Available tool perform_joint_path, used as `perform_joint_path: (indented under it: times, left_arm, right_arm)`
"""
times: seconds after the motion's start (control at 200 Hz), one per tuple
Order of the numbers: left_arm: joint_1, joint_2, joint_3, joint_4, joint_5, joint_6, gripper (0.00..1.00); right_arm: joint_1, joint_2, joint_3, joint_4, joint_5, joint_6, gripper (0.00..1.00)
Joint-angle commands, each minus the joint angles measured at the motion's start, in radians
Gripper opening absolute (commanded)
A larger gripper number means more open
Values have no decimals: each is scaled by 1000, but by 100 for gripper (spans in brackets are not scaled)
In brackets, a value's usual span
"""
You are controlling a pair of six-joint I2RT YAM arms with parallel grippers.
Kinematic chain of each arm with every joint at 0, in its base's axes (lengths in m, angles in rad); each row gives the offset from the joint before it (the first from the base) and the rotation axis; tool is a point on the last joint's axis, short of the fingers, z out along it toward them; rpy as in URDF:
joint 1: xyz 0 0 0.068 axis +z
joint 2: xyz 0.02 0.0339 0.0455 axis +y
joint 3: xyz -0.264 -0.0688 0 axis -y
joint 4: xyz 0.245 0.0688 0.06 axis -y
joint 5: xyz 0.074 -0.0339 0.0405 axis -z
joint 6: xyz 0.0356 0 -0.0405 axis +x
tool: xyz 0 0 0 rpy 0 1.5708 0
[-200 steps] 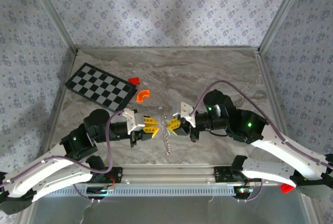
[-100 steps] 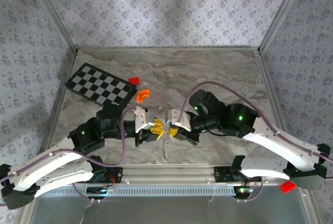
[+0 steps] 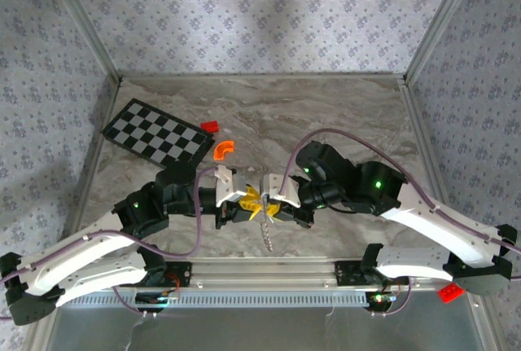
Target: Put the keys on the keyring
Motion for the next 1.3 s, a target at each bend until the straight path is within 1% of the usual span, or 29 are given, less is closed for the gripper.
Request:
perform_joint_path:
  times: [0.0, 0.255, 0.56, 0.775, 1.099, 1.164, 1.299]
  left_arm:
    - [-6, -20, -1, 74, 19, -21, 26]
    - [-5, -23, -13, 85, 24, -25, 26]
    - [-6, -18, -29, 96, 38, -29, 26]
    - [-6, -13, -34, 104, 33, -26, 22]
    - [-6, 6, -36, 125, 51, -22, 21]
    - [-6, 9, -35, 128, 53, -23, 20]
    - [-6, 8, -33, 128, 51, -23, 13]
  right_arm:
    - [9, -9, 33, 20, 35, -23, 0]
    - [10, -17, 26, 18, 63, -28, 0]
    - [10, -15, 21, 39, 60, -28, 0]
    - [11, -16, 19, 42, 48, -29, 0]
    - [19, -23, 17, 71, 40, -25, 0]
    - [19, -20, 17, 71, 34, -27, 0]
    - [19, -17, 18, 71, 25, -31, 0]
